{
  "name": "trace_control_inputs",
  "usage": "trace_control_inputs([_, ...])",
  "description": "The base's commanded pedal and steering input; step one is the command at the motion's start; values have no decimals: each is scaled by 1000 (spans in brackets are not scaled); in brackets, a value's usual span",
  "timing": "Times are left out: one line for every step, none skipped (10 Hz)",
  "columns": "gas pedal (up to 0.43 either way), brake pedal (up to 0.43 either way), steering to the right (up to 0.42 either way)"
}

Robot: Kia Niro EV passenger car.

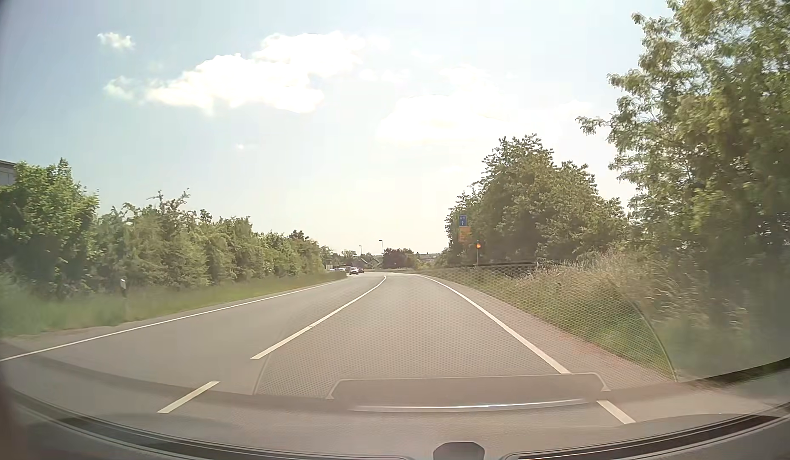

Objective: Follow the waypoints while adhering to traffic rules and regulations

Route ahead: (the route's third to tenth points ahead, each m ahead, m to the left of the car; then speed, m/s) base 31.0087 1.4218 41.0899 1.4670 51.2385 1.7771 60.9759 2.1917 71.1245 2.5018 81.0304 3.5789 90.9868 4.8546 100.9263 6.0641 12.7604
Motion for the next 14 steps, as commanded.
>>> trace_control_inputs([67, 18, -3])
trace_control_inputs([67, 24, -3])
trace_control_inputs([67, 18, -3])
trace_control_inputs([67, 18, -3])
trace_control_inputs([67, 24, -3])
trace_control_inputs([67, 24, -3])
trace_control_inputs([67, 24, -3])
trace_control_inputs([67, 24, -2])
trace_control_inputs([67, 18, -2])
trace_control_inputs([67, 24, -2])
trace_control_inputs([67, 18, -2])
trace_control_inputs([67, 18, -2])
trace_control_inputs([67, 24, -2])
trace_control_inputs([67, 24, -2])
